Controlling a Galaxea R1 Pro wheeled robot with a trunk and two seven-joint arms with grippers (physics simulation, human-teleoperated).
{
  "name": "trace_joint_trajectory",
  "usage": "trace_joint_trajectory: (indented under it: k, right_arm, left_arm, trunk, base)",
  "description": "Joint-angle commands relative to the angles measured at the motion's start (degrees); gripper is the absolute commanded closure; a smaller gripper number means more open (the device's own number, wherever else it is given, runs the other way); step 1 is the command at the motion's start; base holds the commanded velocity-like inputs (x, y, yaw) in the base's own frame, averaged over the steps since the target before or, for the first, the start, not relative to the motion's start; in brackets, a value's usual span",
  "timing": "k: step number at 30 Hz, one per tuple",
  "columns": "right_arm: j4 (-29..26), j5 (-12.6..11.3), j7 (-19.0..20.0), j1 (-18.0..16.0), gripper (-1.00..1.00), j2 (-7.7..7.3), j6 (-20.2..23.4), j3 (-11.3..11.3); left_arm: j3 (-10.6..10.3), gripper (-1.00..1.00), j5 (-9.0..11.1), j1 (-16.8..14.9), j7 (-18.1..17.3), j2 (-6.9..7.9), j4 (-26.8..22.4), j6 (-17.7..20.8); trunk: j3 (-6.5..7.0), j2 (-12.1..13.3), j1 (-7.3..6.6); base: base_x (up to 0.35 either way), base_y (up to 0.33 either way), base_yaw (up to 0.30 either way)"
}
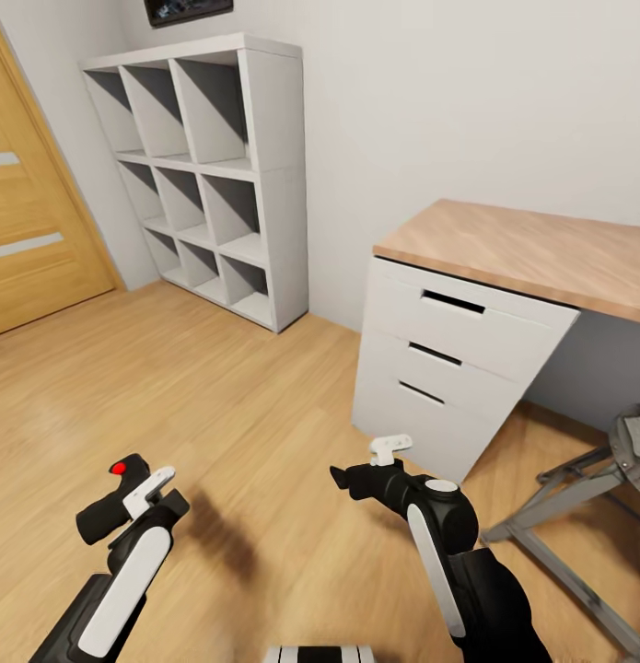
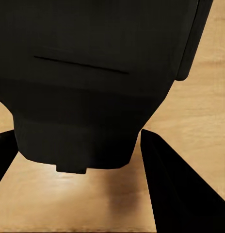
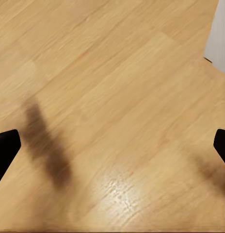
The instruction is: Attach the digital camera to the camera tripod in the bedroom.
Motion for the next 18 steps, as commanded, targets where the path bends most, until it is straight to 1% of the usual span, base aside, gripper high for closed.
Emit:
trace_joint_trajectory:
  k: [1,2,6,15,18]
  right_arm:
    - [0.0,-0.3,-0.1,0.0,-1.00,0.02,0.3,0.0]
    - [0.0,-0.3,-0.1,0.0,-1.00,0.02,0.3,0.0]
    - [0.0,-0.3,-0.1,0.0,-1.00,0.02,0.3,0.0]
    - [0.0,-0.3,-0.1,0.1,-1.00,0.02,0.2,0.5]
    - [0.0,-0.3,-0.1,0.1,-1.00,0.02,0.2,0.8]
  left_arm:
    - [-0.1,1.00,0.0,0.0,0.4,-0.14,-0.1,0.8]
    - [-0.1,1.00,-0.1,0.0,0.4,-0.58,-0.1,1.8]
    - [-0.2,1.00,-0.1,-0.1,0.4,-0.88,-0.2,2.6]
    - [-0.2,1.00,-0.2,-0.1,0.4,-1.17,-0.2,3.9]
    - [-0.2,1.00,-0.2,-0.1,0.4,-1.20,-0.3,4.1]
  trunk:
    - [0.05,0.0,-0.04]
    - [0.14,0.0,-0.04]
    - [0.51,0.0,-0.04]
    - [1.34,0.0,-0.04]
    - [1.61,0.0,-0.04]
  base:
    - [-0.250,-0.060,0.000]
    - [-0.290,-0.080,0.000]
    - [-0.301,-0.091,0.000]
    - [-0.321,-0.128,0.000]
    - [-0.237,-0.088,0.000]
